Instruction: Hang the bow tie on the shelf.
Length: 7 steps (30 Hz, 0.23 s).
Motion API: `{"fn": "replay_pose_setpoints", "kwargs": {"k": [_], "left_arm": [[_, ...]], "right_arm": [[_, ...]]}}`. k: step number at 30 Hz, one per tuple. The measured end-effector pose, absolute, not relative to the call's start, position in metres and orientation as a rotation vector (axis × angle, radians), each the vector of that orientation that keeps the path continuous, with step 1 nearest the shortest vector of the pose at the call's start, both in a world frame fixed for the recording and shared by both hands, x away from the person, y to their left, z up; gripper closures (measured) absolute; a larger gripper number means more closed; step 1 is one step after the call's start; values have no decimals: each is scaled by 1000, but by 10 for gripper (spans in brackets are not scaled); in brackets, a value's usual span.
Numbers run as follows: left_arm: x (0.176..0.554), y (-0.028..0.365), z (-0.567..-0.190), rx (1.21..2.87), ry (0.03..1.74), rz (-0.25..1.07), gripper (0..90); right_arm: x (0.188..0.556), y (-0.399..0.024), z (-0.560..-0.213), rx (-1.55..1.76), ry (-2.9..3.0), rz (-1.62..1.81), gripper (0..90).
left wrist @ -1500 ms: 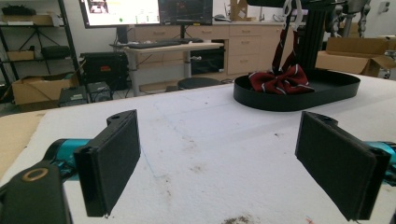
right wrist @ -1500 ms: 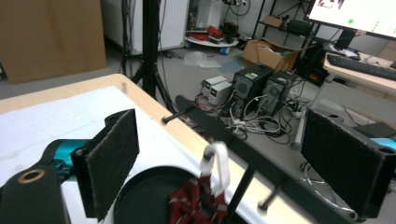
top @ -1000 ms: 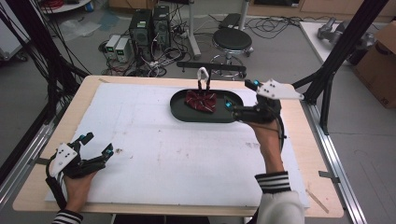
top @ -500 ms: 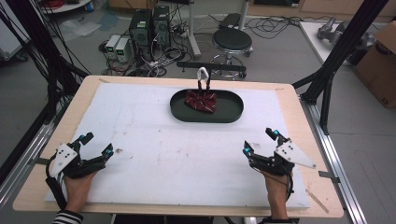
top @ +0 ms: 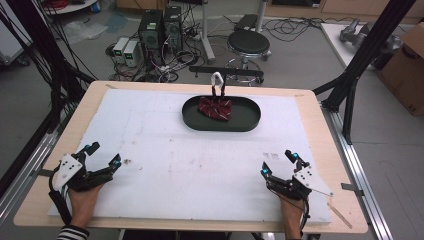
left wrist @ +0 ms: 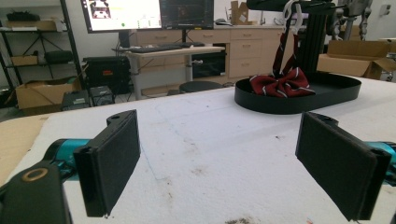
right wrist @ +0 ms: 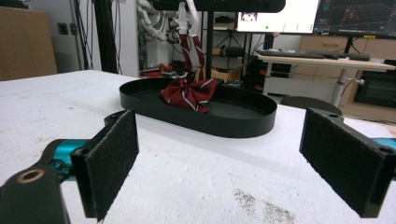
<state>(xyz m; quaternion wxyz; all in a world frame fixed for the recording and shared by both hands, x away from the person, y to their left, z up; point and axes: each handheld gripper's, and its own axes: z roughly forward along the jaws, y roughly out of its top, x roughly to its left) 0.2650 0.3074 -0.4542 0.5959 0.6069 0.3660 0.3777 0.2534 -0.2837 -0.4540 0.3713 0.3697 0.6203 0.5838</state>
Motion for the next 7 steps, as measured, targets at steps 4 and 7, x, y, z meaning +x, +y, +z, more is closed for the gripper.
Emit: {"fn": "replay_pose_setpoints", "kwargs": {"k": [4, 7], "left_arm": [[265, 308, -454, 1411, 850, 877, 143], [265, 308, -454, 1409, 853, 877, 143]], "right_arm": [[253, -282, -454, 947, 1597, 1489, 108], [253, -282, -454, 942, 1598, 1486, 109]]}}
